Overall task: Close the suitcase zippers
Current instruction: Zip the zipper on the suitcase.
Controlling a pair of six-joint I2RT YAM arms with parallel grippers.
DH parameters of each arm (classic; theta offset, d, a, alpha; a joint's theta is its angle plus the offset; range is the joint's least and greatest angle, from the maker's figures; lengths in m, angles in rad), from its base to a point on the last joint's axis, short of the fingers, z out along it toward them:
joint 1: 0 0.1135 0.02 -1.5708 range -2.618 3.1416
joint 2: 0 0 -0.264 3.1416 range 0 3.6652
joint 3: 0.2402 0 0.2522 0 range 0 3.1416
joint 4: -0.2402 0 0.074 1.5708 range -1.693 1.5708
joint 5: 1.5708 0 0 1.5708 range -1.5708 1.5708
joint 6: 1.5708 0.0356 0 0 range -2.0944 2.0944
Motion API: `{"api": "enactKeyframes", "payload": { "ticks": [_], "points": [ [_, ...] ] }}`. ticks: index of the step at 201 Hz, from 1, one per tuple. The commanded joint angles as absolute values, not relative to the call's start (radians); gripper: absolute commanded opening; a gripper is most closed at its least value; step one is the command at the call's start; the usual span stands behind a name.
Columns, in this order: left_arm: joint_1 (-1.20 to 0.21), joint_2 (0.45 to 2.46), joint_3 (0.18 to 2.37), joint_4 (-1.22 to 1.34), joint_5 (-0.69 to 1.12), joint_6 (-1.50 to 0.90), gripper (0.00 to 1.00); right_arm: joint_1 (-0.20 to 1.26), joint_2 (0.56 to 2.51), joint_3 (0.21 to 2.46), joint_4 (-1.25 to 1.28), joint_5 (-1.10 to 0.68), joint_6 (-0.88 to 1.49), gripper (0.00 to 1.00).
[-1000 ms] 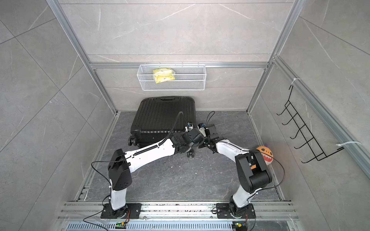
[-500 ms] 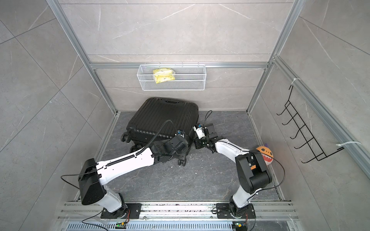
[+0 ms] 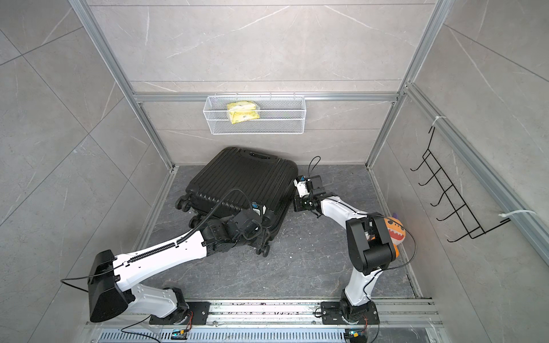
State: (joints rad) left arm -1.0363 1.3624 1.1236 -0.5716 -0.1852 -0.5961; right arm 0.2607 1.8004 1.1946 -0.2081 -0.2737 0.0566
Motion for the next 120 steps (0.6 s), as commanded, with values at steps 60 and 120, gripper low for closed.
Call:
{"api": "enactKeyframes", "payload": {
  "ticks": [60,120],
  "points": [
    [-1.046,1.211,0.991,-0.809,-0.006,-0.537,0.03,0.072,1.922,1.382,-0.250,-0.144,0.042,0.00],
    [-1.049,1.200,0.968,-0.821,0.097,-0.490,0.01,0.005,2.001,1.484,-0.273,-0.204,-0.014,0.00]
  ]
}}
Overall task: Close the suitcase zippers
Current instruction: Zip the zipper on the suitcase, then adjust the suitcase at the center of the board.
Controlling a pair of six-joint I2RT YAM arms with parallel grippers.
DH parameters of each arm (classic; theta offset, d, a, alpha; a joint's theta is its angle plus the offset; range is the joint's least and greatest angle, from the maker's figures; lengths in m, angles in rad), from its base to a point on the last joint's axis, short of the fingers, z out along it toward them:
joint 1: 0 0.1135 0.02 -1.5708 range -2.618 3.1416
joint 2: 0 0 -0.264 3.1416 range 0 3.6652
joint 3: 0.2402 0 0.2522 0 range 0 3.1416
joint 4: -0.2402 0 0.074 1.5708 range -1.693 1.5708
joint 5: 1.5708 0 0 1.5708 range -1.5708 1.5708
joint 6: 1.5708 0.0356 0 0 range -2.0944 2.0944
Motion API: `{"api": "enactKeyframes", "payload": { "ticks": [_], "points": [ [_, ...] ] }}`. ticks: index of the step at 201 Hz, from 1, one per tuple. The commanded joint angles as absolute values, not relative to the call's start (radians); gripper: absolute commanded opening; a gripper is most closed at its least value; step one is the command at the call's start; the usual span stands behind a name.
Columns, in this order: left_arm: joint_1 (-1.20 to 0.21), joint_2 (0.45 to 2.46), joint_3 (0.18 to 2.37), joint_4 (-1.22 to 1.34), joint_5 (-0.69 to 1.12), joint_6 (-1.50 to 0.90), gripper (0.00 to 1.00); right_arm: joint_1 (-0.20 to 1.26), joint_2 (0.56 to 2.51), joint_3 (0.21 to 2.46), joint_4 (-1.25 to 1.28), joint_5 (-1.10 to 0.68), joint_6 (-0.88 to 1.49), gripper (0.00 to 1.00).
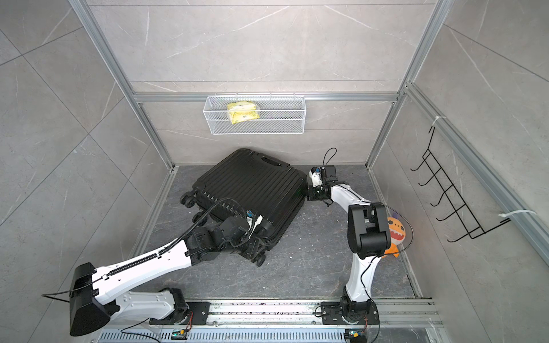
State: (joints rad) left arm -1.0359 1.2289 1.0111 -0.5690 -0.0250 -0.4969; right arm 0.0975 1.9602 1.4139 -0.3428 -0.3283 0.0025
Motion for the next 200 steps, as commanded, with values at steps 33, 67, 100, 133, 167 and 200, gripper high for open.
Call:
{"api": "enactKeyframes", "payload": {
  "ticks": [33,67,100,133,167,200],
  "points": [
    [-1.049,1.165,0.949,-0.865,0.107,-0.486,0.00,-0.030,2.033,1.517,-0.264,-0.249,-0.051,0.00],
    [-1.049,1.112,0.918,-0.871,0.059,-0.513,0.00,-0.035,2.057,1.547,-0.276,-0.292,-0.116,0.00],
    [-1.048,1.110,0.929,-0.891,-0.049,-0.559,0.19,-0.034,2.007,1.454,-0.187,-0.324,-0.156,0.00],
    [-1.047,1.139,0.955,-0.944,-0.168,-0.594,0.20,-0.034,1.952,1.383,-0.156,-0.374,-0.222,0.00],
    [-1.048,1.122,0.961,-1.008,-0.306,-0.668,0.42,-0.034,1.909,1.326,-0.137,-0.381,-0.291,0.00],
    [-1.046,1.090,0.952,-1.018,-0.371,-0.693,0.57,-0.021,1.853,1.258,-0.118,-0.430,-0.323,0.00]
  ]
}}
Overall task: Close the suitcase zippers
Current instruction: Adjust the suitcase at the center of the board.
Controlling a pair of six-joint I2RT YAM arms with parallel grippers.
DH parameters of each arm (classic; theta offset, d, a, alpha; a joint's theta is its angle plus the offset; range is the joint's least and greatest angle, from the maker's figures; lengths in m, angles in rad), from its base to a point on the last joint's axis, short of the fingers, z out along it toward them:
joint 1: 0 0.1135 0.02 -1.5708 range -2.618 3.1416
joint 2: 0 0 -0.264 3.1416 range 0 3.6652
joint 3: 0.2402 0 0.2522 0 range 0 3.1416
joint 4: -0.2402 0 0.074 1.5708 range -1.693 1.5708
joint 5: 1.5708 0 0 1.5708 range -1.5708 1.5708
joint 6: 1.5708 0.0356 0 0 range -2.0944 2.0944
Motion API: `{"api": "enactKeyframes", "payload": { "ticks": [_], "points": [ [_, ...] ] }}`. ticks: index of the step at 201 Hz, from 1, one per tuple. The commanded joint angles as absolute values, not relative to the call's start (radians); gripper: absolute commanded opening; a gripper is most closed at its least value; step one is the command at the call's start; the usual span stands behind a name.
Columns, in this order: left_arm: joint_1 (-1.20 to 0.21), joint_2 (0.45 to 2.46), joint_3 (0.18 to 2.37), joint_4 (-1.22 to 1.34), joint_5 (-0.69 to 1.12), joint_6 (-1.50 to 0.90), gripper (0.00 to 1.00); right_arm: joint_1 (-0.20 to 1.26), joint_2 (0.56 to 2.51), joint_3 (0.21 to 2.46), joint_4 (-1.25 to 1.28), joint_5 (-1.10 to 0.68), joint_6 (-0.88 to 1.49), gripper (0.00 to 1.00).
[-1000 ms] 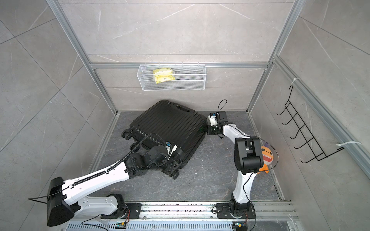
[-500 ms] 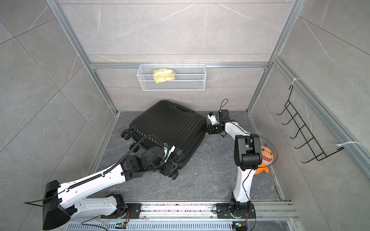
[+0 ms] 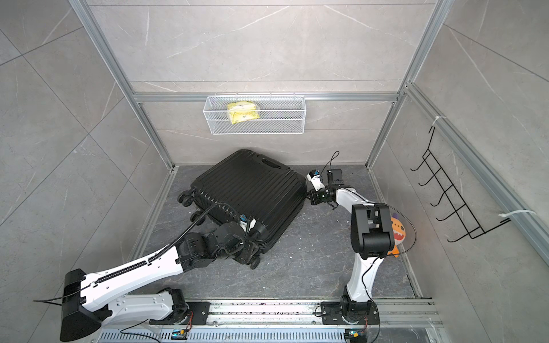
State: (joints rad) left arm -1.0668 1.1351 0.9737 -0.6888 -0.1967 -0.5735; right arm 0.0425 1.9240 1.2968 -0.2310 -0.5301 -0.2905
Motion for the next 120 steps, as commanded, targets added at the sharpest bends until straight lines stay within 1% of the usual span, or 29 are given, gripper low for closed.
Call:
{"api": "enactKeyframes", "payload": {
  "ticks": [1,29,51,89,120],
  "points": [
    [-1.046,1.090,0.953,-1.020,-0.374,-0.695,0.57,-0.020,1.851,1.255,-0.117,-0.431,-0.324,0.00],
    [-1.042,1.084,0.955,-1.060,-0.467,-0.770,0.67,-0.006,1.809,1.204,-0.112,-0.449,-0.336,0.00],
    [-1.039,1.095,0.963,-1.107,-0.564,-0.836,0.71,0.005,1.780,1.168,-0.111,-0.446,-0.335,0.00],
    [-1.035,1.080,1.023,-1.155,-0.658,-0.853,0.71,0.083,1.708,1.086,-0.115,-0.424,-0.355,0.00],
    [-1.033,1.087,1.174,-1.205,-0.749,-0.768,0.71,0.163,1.646,1.013,-0.086,-0.380,-0.346,0.00]
  ]
}}
